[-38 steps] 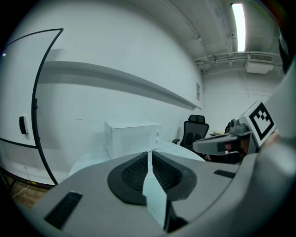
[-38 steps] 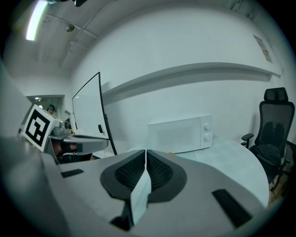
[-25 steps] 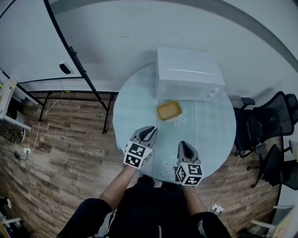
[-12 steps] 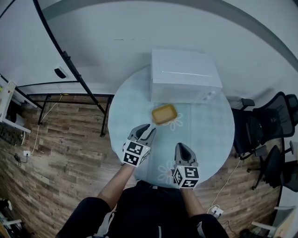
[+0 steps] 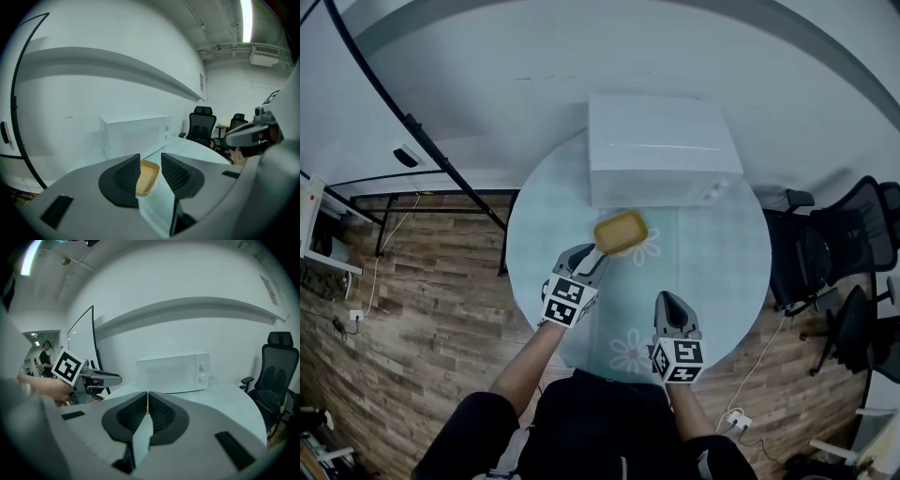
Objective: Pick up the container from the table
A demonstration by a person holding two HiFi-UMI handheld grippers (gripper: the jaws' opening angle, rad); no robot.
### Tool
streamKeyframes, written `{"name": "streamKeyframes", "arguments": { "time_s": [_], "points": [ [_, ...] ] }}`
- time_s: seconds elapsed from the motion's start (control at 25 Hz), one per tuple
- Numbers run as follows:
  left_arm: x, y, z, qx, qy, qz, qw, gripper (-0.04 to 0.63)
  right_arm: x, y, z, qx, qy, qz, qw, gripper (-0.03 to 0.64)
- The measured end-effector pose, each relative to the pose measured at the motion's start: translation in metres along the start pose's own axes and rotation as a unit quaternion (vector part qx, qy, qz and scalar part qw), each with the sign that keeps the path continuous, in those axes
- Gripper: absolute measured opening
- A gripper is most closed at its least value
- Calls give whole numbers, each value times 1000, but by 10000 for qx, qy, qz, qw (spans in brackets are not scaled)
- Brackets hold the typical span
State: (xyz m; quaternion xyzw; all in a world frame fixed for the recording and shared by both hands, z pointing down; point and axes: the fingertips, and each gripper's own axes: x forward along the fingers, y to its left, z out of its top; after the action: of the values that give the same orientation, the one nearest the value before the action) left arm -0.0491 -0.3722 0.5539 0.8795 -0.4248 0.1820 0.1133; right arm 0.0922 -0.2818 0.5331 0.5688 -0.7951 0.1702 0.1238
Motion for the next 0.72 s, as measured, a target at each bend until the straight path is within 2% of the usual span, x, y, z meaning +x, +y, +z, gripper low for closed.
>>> {"name": "streamKeyframes", "arguments": {
  "time_s": [0.72],
  "points": [
    [82,18,-13,441,533,-150,9975,129,14,-23,-29,98,531,194,9984,26]
  ]
}}
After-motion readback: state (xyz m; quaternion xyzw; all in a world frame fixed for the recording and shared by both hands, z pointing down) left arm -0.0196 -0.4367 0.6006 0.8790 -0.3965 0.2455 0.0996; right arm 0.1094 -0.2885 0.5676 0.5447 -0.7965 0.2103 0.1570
